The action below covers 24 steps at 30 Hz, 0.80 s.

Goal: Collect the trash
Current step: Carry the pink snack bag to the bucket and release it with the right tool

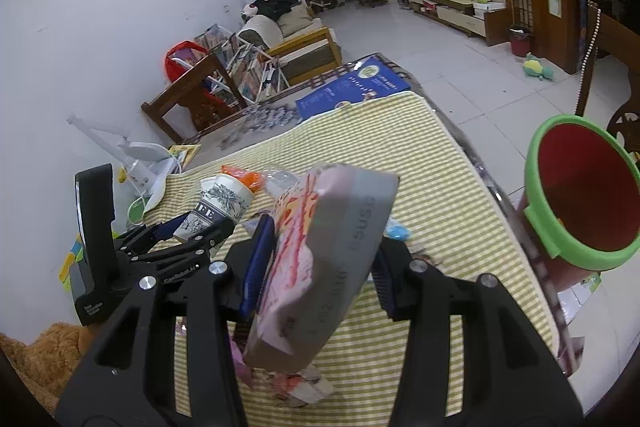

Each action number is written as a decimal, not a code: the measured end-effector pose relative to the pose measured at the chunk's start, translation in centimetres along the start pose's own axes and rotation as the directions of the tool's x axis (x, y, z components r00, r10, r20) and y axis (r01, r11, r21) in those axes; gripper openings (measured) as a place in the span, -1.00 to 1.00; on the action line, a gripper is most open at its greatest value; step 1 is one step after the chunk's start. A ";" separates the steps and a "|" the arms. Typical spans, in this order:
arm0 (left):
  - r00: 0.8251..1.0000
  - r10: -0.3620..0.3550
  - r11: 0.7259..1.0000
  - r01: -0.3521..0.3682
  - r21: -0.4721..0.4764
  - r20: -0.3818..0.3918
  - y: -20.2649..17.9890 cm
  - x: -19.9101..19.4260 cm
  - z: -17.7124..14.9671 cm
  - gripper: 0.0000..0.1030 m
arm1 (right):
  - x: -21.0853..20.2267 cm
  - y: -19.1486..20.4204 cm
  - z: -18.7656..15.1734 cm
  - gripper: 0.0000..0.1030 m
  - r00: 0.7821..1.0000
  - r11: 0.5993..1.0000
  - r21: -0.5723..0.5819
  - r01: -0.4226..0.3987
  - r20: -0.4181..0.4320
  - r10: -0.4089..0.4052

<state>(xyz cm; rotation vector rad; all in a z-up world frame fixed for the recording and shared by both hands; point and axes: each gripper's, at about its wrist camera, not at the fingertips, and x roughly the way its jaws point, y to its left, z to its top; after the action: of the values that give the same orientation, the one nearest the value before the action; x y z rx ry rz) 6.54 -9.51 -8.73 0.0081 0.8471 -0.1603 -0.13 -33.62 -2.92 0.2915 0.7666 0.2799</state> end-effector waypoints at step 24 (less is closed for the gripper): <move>0.999 0.033 0.999 -0.033 0.035 -0.012 -10.8 0.9 2.2 0.23 | 0.3 -9.7 3.3 -0.13 0.999 0.999 0.032 -0.038 -0.034 0.039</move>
<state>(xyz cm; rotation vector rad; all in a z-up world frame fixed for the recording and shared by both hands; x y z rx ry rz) 7.21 -20.49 -7.37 0.0562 0.8563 -0.1442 3.80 -42.98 -4.33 0.3314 0.8006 0.3099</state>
